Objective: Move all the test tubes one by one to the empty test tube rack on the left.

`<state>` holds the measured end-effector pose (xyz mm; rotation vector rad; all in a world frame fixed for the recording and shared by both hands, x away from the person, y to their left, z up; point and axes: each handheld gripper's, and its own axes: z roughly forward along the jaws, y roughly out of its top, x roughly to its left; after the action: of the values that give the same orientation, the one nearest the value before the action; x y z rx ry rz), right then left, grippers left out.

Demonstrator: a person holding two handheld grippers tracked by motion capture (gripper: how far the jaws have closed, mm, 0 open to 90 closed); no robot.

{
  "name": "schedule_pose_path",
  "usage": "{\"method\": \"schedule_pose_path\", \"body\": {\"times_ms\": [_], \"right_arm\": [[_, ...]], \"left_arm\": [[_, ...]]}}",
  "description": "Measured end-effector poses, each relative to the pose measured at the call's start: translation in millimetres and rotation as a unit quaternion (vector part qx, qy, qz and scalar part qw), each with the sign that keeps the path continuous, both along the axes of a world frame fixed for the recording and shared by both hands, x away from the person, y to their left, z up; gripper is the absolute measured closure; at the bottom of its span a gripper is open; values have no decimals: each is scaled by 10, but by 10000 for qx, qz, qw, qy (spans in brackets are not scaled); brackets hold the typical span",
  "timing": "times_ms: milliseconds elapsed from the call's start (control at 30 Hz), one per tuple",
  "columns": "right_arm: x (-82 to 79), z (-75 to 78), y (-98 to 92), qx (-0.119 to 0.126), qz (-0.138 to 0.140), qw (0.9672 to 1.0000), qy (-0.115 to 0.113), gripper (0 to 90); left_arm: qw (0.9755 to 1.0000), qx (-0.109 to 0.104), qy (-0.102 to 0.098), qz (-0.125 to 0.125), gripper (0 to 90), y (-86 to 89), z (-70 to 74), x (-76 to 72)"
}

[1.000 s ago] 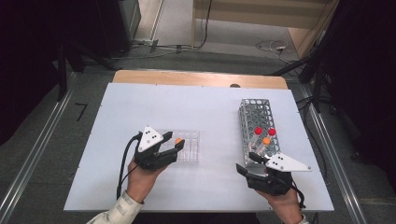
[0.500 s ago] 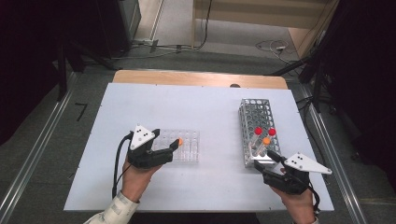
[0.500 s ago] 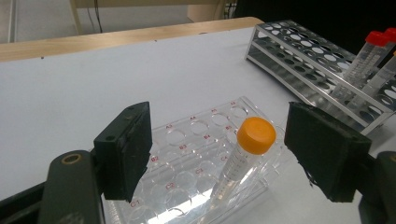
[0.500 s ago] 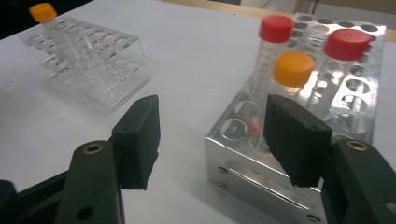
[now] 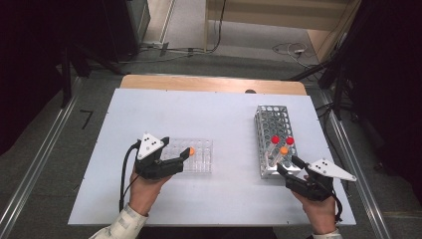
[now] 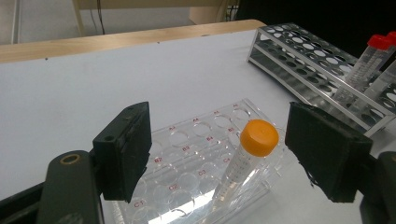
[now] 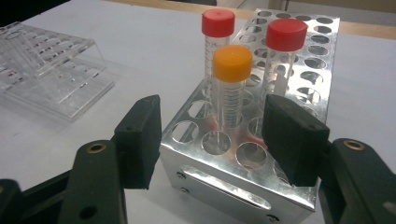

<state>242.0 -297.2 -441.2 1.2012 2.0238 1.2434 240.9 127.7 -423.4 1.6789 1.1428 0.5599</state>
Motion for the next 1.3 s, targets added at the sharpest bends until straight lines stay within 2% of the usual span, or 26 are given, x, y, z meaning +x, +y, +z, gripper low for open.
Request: {"method": "schedule_pose_path", "body": {"times_ms": [367,500,600,933,1133,1300], "right_arm": [[168,-81,61,-58,-91,9999,-13,438],[209,-116,106,-175,-135,9998,-32,508],[229,-136,105,-164,-163,9997,-61,577],[254,-169,132,-267,-217,9994,-93,704],[249,-155,124,-246,-240,9993,-132,710],[209,-42,115,-181,-244,9991,-291,716]], "left_arm": [[10000,47,12,-26,231,-20,-15,4],[10000,57,7,-18,232,-20,-16,3],[10000,63,-3,-12,232,-14,-11,3],[10000,76,0,-29,231,-25,-12,0],[10000,64,3,-27,231,-25,-15,4],[10000,77,-6,-33,231,-27,-13,2]]}}
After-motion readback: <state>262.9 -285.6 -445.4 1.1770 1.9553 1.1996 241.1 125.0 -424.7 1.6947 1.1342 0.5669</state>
